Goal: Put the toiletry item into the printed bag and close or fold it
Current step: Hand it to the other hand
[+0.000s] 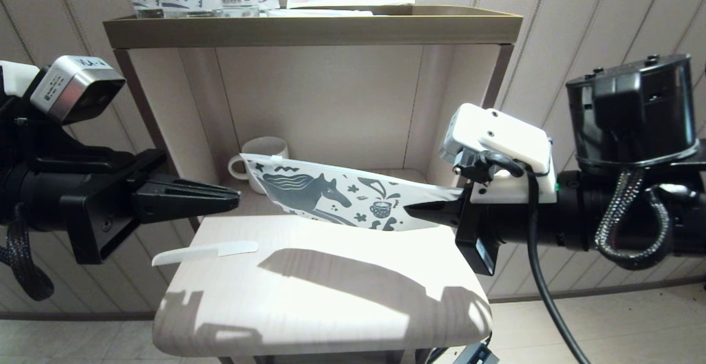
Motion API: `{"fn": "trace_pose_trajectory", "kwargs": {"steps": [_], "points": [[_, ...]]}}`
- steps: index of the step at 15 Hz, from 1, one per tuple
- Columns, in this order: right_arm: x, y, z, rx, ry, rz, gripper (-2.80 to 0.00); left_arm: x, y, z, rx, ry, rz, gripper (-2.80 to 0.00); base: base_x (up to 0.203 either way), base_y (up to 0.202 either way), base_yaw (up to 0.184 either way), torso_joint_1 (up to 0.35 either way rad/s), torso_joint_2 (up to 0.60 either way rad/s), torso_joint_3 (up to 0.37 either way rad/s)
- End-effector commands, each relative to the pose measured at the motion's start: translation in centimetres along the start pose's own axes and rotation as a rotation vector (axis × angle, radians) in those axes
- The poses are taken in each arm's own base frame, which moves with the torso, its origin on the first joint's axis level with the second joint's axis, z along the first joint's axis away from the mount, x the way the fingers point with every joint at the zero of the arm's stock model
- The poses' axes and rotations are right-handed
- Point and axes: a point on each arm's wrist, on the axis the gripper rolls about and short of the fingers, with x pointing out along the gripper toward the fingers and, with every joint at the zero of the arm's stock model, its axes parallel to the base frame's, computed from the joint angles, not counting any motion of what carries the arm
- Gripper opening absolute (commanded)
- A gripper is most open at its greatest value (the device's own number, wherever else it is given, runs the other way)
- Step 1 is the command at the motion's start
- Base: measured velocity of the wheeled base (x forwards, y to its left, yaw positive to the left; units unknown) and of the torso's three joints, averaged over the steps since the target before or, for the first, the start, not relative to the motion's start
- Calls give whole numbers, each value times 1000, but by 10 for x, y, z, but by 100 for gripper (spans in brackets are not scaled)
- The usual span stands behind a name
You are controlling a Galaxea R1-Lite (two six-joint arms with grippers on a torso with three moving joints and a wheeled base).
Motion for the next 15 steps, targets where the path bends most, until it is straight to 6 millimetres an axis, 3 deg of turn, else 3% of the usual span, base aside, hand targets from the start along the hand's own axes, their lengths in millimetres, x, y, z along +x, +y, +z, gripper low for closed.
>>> {"fn": "trace_pose_trajectory", "kwargs": {"steps": [1,9,15], "points": [[-1,0,1,1,-6,1,-280,0,-2,-6,21,5,-8,0,0,0,0,0,0,0],[-10,5,1,9,-65,106,-280,-7,5,-14,159,11,33,0,0,0,0,0,0,0],[2,6,-3,50,-77,210,-280,-1,8,-24,241,26,5,0,0,0,0,0,0,0]]}}
